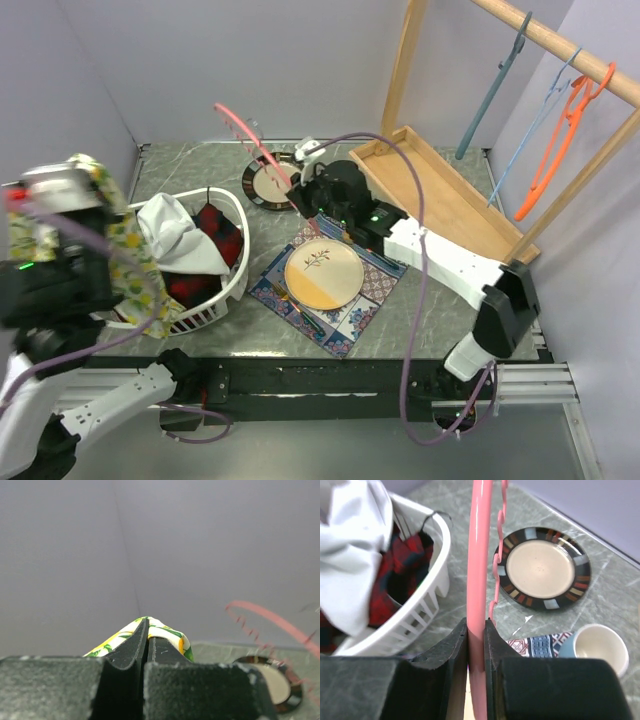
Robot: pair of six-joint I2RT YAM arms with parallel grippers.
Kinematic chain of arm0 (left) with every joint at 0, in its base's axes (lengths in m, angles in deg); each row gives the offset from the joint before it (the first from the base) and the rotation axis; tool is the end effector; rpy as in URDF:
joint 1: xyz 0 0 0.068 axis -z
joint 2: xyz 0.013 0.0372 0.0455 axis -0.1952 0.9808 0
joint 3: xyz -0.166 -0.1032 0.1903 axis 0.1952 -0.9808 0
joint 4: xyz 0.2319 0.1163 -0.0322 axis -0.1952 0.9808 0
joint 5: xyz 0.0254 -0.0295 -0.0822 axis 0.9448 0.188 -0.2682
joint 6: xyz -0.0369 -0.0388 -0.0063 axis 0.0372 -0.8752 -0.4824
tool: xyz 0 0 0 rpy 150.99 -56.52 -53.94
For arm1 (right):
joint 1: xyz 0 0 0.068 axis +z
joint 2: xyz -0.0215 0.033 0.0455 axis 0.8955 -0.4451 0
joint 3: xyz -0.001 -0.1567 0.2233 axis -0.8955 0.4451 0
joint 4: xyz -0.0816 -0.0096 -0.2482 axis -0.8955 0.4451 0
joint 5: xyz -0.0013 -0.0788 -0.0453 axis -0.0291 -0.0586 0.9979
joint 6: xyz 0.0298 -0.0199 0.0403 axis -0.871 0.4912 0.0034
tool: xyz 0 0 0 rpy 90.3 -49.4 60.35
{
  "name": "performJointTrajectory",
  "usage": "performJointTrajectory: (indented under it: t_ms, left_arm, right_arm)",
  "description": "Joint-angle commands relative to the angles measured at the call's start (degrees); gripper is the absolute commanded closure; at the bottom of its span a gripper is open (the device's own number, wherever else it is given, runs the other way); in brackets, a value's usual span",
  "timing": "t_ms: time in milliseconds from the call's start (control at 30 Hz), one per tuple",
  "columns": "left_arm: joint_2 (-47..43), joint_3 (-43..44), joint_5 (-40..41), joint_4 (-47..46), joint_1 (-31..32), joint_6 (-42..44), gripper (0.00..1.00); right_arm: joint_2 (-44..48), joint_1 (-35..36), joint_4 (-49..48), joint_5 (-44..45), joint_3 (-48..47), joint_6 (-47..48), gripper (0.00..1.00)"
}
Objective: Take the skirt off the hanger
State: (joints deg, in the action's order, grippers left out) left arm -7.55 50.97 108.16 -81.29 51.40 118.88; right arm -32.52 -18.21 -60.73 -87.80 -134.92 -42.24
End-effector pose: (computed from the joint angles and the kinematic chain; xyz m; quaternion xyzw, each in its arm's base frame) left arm 0.0573 -0.0136 0.5297 -0.0554 0.5562 0.1111 0.8217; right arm 0.2667 0.2708 0.3621 -0.3192 0.7153 0.2342 0.5759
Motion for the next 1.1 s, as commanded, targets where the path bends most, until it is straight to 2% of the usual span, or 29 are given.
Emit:
performJointTrajectory:
  t_ms: [0, 67, 167, 200, 233, 300, 467, 567, 700, 767, 867, 933, 967, 1033, 1067]
  left_arm:
    - [5.90, -7.18, 2.06, -6.43, -1.19, 1.75, 0.99]
    - [9.06, -8.15, 0.85, -3.46, -4.17, -4.20, 0.99]
    - [13.37, -8.59, -11.43, 6.10, -18.65, -19.05, 0.99]
    - [14.51, -9.38, -17.73, 7.62, -26.61, -22.13, 0.99]
    - [16.69, -11.39, -19.36, 8.76, -29.39, -27.73, 0.99]
    - [17.85, -13.77, -19.99, 10.79, -32.92, -32.69, 0.99]
    - [18.30, -22.38, -20.78, 12.11, -34.78, -44.03, 0.99]
    - [18.04, -27.21, -21.84, 14.57, -35.66, -51.67, 0.99]
    - [14.01, -36.18, -22.98, 13.52, -35.92, -64.31, 0.99]
    - [13.47, -39.96, -22.55, 12.73, -36.10, -67.67, 0.99]
    - [14.25, -41.29, -21.31, 14.57, -36.27, -73.83, 0.93]
    - [15.13, -40.85, -20.52, 16.41, -36.27, -77.69, 0.82]
    - [15.31, -40.50, -20.26, 17.03, -36.27, -78.58, 0.69]
    - [14.96, -39.10, -20.08, 18.00, -36.27, -80.95, 0.58]
    - [14.52, -38.40, -19.91, 20.00, -36.27, -81.83, 0.48]
  right_arm:
    - [10.92, 0.08, -1.85, 4.66, 2.45, -6.58, 1.00]
    - [16.45, 0.07, -1.85, 6.50, 4.75, -8.25, 1.00]
    - [23.93, -0.01, -1.85, 8.27, 10.28, -13.17, 1.00]
    - [25.51, 0.07, -1.85, 7.66, 12.56, -14.84, 1.00]
    - [28.22, 0.16, -1.85, 7.31, 13.62, -15.46, 1.00]
    - [31.74, 0.25, -1.85, 6.95, 16.25, -16.78, 1.00]
    - [36.07, 0.25, -1.85, 10.02, 19.26, -17.84, 1.00]
    - [37.74, 0.34, -1.85, 8.36, 20.05, -19.07, 1.00]
    - [39.59, 0.34, -2.73, 6.95, 21.98, -20.48, 1.00]
    - [39.50, 0.34, -1.86, 7.56, 21.72, -20.30, 1.00]
    - [40.03, 0.25, -0.80, 6.61, 21.46, -20.30, 1.00]
    - [40.73, 0.34, -0.79, 5.81, 21.37, -20.48, 1.00]
    - [41.08, 0.34, -0.62, 6.50, 20.93, -21.09, 1.00]
    - [41.17, 0.34, 0.69, 7.82, 20.06, -21.71, 1.00]
    - [41.00, 0.34, 1.48, 8.96, 18.75, -22.32, 1.00]
